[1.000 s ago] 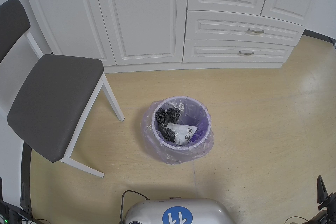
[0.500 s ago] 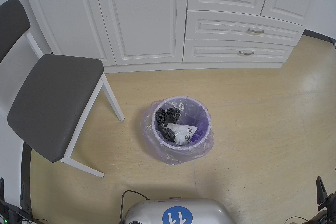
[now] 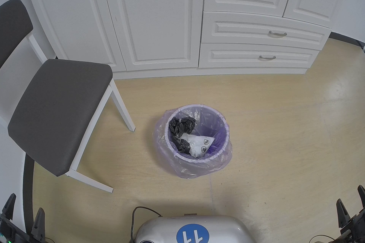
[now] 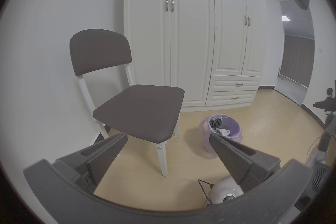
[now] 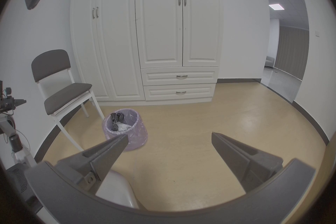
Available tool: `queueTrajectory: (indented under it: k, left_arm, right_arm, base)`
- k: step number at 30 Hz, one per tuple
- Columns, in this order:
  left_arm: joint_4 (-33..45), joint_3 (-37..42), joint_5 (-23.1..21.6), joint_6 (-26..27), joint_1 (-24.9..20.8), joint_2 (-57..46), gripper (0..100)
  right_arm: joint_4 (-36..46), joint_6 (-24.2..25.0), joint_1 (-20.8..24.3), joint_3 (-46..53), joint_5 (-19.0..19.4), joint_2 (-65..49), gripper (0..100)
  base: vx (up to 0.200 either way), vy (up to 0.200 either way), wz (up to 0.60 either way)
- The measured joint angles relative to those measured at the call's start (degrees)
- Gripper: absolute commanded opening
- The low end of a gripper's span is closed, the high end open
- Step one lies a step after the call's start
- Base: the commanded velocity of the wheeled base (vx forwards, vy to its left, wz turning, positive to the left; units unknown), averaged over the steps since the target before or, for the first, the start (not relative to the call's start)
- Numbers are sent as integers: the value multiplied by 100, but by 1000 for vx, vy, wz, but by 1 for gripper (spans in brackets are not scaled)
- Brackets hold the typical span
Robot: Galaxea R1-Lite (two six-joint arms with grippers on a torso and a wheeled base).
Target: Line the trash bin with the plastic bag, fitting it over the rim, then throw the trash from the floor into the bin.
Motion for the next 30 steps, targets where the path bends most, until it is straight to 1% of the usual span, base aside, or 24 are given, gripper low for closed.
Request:
queueTrajectory:
  k: [11, 30]
  left_arm:
    - [13, 0, 68, -88, -7, 2, 100]
    - [13, 0, 76, -68, -5, 4, 100]
  right_arm:
    - [-30, -7, 9, 0, -11, 1, 100]
    - [-30, -11, 9, 0, -7, 9, 100]
  base:
    - [0, 0, 0]
    - [0, 0, 0]
